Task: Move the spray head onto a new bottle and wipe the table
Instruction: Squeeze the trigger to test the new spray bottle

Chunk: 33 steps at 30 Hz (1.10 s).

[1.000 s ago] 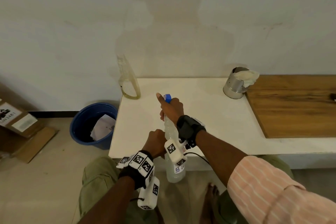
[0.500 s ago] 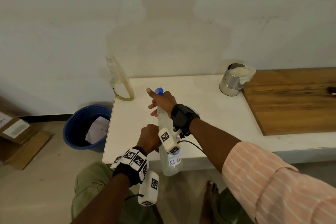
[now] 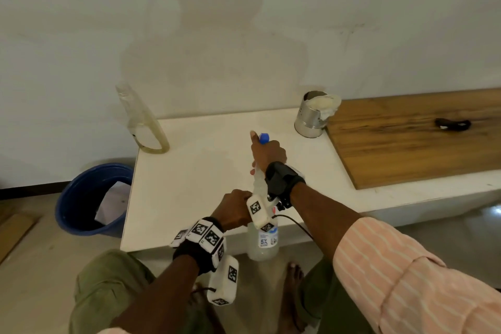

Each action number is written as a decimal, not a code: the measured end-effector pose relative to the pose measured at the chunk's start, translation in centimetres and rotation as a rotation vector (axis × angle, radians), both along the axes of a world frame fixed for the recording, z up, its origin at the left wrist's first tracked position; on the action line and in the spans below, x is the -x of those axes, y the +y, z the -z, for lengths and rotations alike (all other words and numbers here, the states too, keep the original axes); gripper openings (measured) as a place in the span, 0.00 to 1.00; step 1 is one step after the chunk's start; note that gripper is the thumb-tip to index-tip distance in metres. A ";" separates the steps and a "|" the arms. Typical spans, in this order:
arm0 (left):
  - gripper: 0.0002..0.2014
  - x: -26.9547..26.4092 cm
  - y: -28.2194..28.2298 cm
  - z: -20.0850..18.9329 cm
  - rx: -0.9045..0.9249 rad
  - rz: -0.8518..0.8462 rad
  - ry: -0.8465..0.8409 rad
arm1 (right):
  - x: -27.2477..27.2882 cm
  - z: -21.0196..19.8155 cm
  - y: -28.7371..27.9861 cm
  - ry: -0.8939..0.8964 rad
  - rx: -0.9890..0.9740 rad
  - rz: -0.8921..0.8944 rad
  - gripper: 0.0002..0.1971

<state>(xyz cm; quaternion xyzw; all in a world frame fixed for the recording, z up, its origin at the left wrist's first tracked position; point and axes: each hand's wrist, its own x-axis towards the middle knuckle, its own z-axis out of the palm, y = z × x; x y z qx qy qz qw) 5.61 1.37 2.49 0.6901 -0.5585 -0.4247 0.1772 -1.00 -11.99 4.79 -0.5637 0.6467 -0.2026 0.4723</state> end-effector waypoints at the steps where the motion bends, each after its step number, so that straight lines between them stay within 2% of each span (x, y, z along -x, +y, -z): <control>1: 0.16 0.7 0.1 0.0 -0.011 0.015 -0.002 | 0.7 -0.1 0.1 -0.034 -0.042 -0.023 0.30; 4: 0.21 1.9 0.8 0.7 -0.047 0.030 0.037 | 1.5 0.1 1.2 -0.175 -0.157 -0.214 0.32; 7: 0.20 1.7 2.5 0.9 -0.061 -0.036 0.116 | -0.1 0.1 3.3 -0.158 -0.141 -0.405 0.35; 12: 0.16 -1.7 5.9 0.9 -0.125 -0.181 0.249 | -4.4 -0.3 6.9 -0.224 -0.210 -0.708 0.34; 16: 0.15 -4.5 8.7 1.2 -0.177 -0.231 0.377 | -7.2 -0.3 10.3 -0.239 -0.241 -0.823 0.30; 19: 0.21 -5.2 10.5 1.0 -0.221 -0.257 0.433 | -8.0 0.2 12.1 -0.220 -0.265 -0.866 0.33; 22: 0.35 -4.5 10.9 0.8 -0.266 -0.265 0.510 | -7.1 1.3 13.0 -0.168 -0.280 -0.804 0.31; 23: 0.33 -4.0 10.9 0.8 -0.296 -0.263 0.543 | -6.5 1.7 13.0 -0.149 -0.278 -0.758 0.30; 25: 0.19 -2.8 10.6 0.1 -0.349 -0.225 0.575 | -4.8 2.0 12.8 -0.146 -0.270 -0.616 0.29; 27: 0.11 -1.7 10.1 0.1 -0.374 -0.164 0.559 | -2.8 1.9 12.2 -0.144 -0.233 -0.460 0.29; 30: 0.12 0.1 8.3 0.3 -0.387 -0.089 0.448 | 0.4 2.1 10.8 -0.121 -0.136 -0.190 0.30; 33: 0.13 1.9 5.6 0.2 -0.345 0.082 0.278 | 3.5 2.2 9.1 -0.057 -0.047 0.028 0.37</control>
